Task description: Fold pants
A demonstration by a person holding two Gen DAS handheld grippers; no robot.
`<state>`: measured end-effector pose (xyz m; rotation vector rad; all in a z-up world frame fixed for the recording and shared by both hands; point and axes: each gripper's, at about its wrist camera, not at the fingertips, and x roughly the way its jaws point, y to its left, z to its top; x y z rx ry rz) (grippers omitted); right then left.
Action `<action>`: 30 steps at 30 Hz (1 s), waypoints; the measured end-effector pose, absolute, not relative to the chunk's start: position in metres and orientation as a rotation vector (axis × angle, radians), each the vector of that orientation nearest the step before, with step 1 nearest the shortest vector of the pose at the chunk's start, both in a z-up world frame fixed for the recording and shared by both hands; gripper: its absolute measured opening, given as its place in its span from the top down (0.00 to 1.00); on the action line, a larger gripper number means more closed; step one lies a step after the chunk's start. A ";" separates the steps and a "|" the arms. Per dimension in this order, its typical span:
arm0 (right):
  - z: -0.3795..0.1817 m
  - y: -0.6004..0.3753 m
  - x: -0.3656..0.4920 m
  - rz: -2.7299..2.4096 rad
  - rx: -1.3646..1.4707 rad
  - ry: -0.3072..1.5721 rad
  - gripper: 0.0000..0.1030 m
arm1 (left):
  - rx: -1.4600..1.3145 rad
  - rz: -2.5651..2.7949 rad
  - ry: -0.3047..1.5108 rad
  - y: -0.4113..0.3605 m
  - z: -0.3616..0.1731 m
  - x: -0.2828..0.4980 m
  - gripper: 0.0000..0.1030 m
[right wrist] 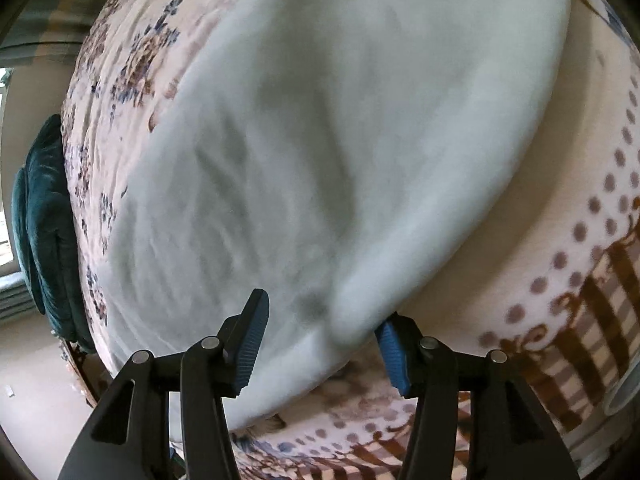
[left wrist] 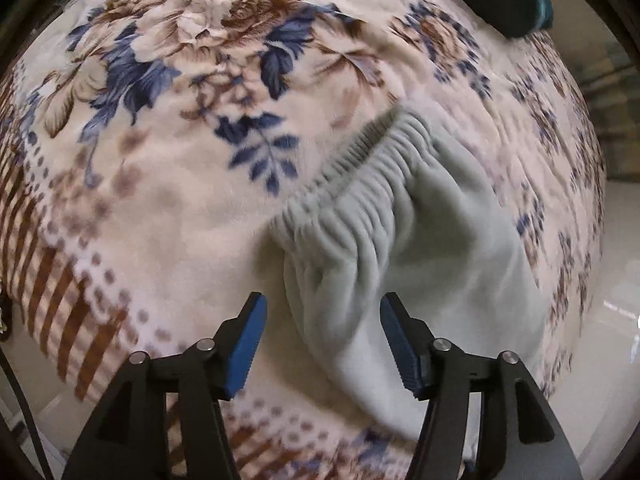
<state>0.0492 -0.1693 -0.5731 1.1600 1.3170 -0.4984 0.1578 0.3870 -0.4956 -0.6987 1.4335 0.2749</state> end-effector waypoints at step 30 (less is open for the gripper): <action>-0.552 -0.514 -0.021 -0.796 1.171 1.028 0.29 | 0.191 -0.006 1.275 -0.003 -0.455 0.211 0.04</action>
